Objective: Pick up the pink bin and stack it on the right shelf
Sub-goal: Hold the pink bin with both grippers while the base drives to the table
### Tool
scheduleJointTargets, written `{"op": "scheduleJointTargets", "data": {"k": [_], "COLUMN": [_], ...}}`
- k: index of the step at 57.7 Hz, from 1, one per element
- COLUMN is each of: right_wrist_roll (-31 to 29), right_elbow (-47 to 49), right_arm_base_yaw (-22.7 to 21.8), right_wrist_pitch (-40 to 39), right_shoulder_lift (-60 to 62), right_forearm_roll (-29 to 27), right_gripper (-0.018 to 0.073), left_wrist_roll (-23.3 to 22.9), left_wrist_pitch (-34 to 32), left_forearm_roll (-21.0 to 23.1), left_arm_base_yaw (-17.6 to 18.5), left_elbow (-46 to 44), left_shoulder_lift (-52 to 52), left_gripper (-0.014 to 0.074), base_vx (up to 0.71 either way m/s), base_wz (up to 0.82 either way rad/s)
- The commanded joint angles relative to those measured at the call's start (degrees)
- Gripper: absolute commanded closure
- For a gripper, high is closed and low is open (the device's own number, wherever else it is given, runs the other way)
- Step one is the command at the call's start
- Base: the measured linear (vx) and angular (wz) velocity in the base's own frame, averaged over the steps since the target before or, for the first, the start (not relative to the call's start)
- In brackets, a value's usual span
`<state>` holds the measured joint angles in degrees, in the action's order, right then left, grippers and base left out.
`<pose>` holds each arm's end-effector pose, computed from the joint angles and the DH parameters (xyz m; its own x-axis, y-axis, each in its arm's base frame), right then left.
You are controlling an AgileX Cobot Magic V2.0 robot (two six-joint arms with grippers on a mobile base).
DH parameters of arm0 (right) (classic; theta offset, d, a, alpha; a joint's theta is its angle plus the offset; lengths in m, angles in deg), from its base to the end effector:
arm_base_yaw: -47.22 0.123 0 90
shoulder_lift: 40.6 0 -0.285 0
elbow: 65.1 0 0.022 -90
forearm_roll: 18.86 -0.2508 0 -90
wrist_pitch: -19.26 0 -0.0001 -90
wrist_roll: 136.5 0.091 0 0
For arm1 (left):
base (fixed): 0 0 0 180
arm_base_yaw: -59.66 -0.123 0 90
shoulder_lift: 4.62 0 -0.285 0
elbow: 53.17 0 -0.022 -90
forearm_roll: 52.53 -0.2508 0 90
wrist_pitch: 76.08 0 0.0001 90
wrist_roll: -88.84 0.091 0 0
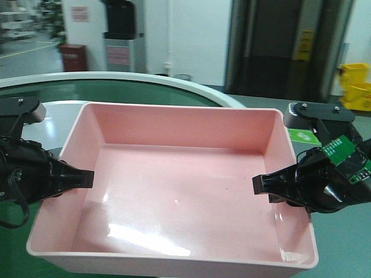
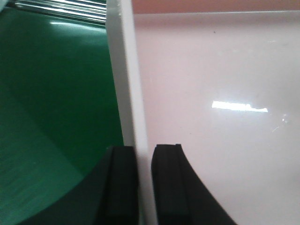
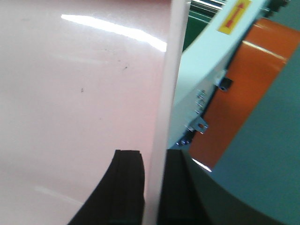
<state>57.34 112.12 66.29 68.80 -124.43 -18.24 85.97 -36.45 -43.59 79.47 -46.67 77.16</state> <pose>0.2662 0.0912 0.3775 -0.7376 -0.0091 -0.6752 -0.1541 0.9758 0.1552 0.2613 -0.1037 0.3793 -0.6351 0.0491 -0.7709 0.3078 0.9314 -0.1942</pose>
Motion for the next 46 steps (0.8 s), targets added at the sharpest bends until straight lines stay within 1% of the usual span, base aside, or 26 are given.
{"op": "scheduleJointTargets", "data": {"k": [1, 46], "right_wrist_roll": [-1.44, -1.44], "right_elbow": [1.89, 1.89], "right_arm_base_yaw": [-0.48, -0.48], "right_wrist_pitch": [-3.72, -3.25], "right_shoulder_lift": [1.95, 1.95], "right_forearm_roll": [2.63, 2.63], "right_gripper": [0.0568, 0.0568], "left_wrist_roll": [0.8, 0.8], "left_wrist_pitch": [-4.47, -4.47], "left_forearm_roll": [-1.16, -1.16], "left_arm_base_yaw": [-0.21, -0.21], "left_elbow": [-2.12, -2.12], "left_shoulder_lift": [-1.83, -1.83], "left_gripper": [0.0598, 0.0598], "base_vx": [-0.17, -0.13], "base_wz": [-0.66, -0.58]}}
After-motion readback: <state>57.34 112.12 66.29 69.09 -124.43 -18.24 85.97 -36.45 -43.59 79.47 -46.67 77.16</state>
